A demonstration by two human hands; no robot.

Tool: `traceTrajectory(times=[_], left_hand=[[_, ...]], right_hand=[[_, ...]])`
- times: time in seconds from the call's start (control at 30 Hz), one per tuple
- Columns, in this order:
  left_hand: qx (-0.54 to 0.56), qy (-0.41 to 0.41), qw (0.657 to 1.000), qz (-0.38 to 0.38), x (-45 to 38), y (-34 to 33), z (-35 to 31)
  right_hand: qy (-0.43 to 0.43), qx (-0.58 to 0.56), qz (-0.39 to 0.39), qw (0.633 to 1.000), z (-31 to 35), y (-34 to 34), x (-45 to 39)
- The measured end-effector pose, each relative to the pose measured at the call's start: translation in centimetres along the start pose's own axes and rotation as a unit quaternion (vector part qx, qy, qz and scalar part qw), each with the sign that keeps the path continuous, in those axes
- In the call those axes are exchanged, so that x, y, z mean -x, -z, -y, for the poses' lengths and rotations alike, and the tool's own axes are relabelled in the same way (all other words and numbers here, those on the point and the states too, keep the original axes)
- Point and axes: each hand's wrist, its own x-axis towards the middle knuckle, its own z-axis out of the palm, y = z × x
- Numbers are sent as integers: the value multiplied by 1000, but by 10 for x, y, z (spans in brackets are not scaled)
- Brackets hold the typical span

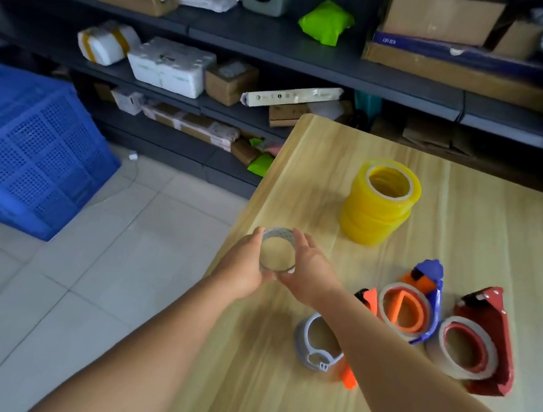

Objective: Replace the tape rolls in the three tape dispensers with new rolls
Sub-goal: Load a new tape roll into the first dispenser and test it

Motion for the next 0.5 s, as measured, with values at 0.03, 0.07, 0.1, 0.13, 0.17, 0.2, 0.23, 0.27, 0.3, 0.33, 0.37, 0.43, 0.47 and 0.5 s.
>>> traceTrajectory(times=[0.03,0.07,0.1,0.13,0.17,0.2,0.23,0.27,0.3,0.33,0.37,0.43,0.47,0.5], left_hand=[[-11,2,1000,7,-5,1,0],[-23,1,1000,13,-10,2,0],[-36,0,999,20,-15,4,0],[-52,-3,998,29,-19,4,0],[-68,-2,997,40,-23,4,1],[-85,-3,995,52,-27,4,2],[-104,-4,992,66,-30,3,3],[-122,-6,989,81,-32,3,3],[-138,-8,986,96,-34,3,2],[-151,-12,983,107,-35,3,1],[-162,-18,980,115,-37,4,-1],[-174,-35,976,123,-40,8,-9],[-175,-46,976,119,-42,10,-14],[-176,-57,977,107,-44,11,-22]], right_hand=[[-3,1,1,1000,1,0,-6],[-5,2,4,1000,1,-1,-11],[-7,4,7,1000,1,-1,-15],[-9,5,12,1000,0,-2,-19],[-12,6,18,1000,-2,-2,-21],[-14,7,25,1000,-4,-3,-23],[-16,12,32,999,-7,-4,-24],[-18,17,39,999,-10,-4,-25],[-19,23,45,999,-13,-4,-24],[-19,26,51,998,-16,-4,-24],[-19,27,55,998,-19,-3,-23],[-12,22,55,998,-24,2,-23],[-7,18,48,999,-26,6,-23],[-2,14,31,999,-29,12,-22]])
